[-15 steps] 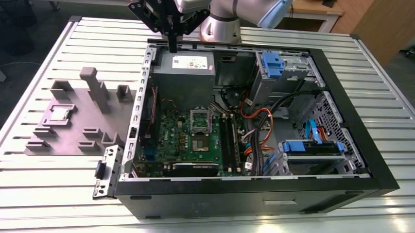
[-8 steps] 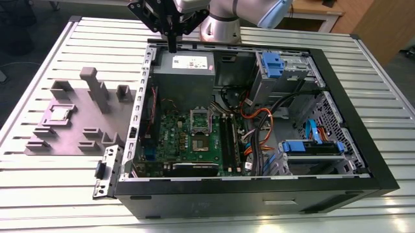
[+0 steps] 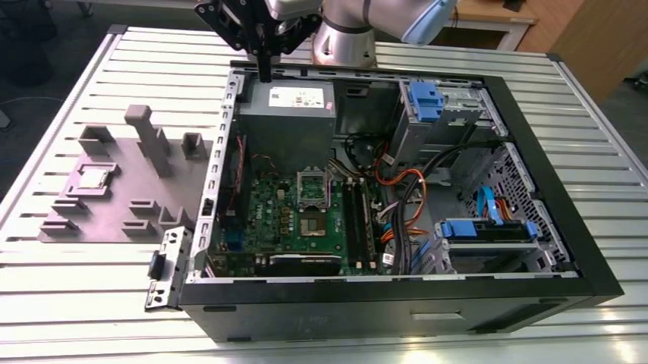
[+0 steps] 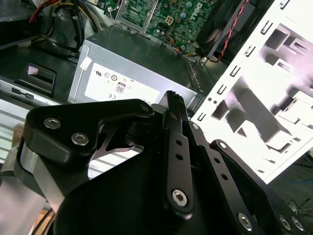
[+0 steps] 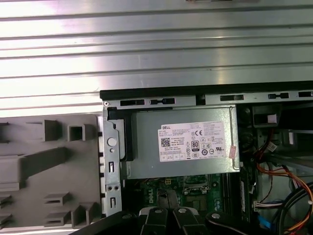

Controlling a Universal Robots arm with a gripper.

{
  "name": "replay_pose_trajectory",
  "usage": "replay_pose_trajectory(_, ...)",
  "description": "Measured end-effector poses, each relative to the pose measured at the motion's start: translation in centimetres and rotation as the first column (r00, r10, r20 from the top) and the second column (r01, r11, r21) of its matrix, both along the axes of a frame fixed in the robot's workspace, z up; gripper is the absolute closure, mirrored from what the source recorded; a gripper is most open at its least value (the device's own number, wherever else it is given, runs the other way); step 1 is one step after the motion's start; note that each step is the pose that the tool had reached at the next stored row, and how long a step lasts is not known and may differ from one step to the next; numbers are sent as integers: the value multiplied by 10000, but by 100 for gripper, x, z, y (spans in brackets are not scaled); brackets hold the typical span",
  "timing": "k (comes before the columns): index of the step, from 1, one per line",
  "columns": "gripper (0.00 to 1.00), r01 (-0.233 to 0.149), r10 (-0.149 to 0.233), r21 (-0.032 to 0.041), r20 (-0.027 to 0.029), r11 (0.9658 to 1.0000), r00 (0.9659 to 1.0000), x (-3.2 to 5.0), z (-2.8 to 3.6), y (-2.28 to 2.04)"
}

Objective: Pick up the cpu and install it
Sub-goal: 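Reach for the cpu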

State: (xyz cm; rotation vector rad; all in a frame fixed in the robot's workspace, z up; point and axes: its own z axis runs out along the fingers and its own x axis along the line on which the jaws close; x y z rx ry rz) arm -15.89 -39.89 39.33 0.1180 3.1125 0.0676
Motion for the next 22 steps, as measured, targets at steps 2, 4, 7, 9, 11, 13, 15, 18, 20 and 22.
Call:
replay_pose_trajectory(2, 90, -1, 1, 0, 0, 10000, 10000, -11, 0, 0)
replay_pose_trajectory(4, 90, 0, 0, 0, 0, 10000, 10000, -21, 0, 0)
replay_pose_trajectory(7, 90, -1, 1, 0, 0, 10000, 10000, -32, -1, 0)
replay_pose_trajectory(9, 90, -1, 1, 0, 0, 10000, 10000, -38, -1, 0)
replay_pose_trajectory(11, 90, 0, 0, 0, 0, 10000, 10000, -46, -1, 0)
replay_pose_trajectory(13, 90, 0, 0, 0, 0, 10000, 10000, -54, -1, 0)
replay_pose_trajectory(15, 90, 0, 0, 0, 1, 10000, 10000, -62, -2, 0)
replay_pose_trajectory(18, 90, 0, 0, 0, 0, 10000, 10000, -74, -2, 0)
replay_pose_trajectory(20, 90, -1, 1, 0, 0, 10000, 10000, -80, -3, 0)
replay_pose_trajectory(22, 90, 0, 0, 0, 0, 10000, 10000, -85, -3, 0)
